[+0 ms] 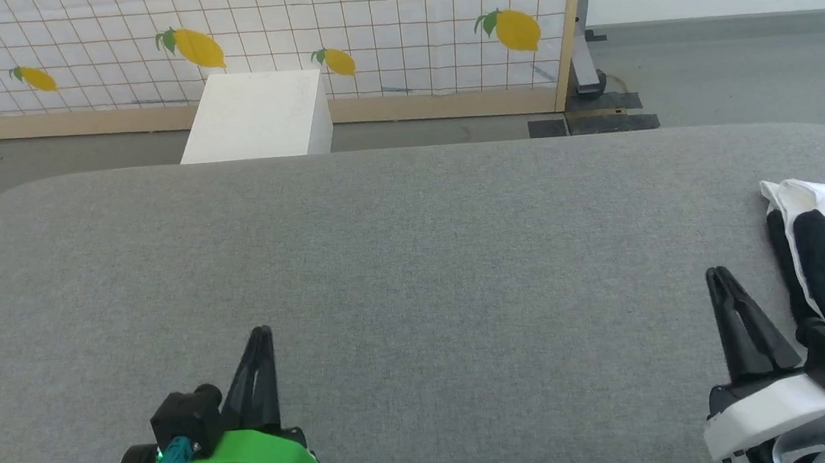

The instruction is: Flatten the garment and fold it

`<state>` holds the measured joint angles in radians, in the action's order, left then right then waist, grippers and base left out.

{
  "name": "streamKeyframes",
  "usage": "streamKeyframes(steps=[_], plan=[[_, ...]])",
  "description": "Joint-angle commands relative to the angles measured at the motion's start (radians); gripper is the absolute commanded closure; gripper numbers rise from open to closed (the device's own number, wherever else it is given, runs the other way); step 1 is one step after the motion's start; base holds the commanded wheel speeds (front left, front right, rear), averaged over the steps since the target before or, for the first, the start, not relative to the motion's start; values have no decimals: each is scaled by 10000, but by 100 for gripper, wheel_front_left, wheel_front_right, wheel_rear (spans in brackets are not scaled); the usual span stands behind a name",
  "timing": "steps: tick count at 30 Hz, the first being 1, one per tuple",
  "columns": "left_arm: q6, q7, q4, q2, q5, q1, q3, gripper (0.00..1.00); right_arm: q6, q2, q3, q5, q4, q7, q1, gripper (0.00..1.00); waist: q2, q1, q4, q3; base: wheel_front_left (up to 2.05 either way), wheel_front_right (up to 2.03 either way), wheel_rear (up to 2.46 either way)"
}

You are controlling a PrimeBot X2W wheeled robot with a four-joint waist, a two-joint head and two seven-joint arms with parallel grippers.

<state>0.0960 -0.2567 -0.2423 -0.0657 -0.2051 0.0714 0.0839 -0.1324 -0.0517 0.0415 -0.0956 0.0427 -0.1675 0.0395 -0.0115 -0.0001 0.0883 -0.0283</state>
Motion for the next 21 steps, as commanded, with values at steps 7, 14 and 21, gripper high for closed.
streamKeyframes(steps=[7,14,21], plan=[[-1,4,4,0,3,-1,-5,100,0,0,1,1,1,3,-1,100,0,1,-7,1,0,0,0],[-25,67,63,4,53,-19,-24,100,0,0,-11,25,-9,44,-10,100,3,1,-33,8,0,0,0],[-77,205,194,12,164,-57,-69,100,1,1,-33,76,-32,134,-32,100,9,1,-80,24,0,0,0]])
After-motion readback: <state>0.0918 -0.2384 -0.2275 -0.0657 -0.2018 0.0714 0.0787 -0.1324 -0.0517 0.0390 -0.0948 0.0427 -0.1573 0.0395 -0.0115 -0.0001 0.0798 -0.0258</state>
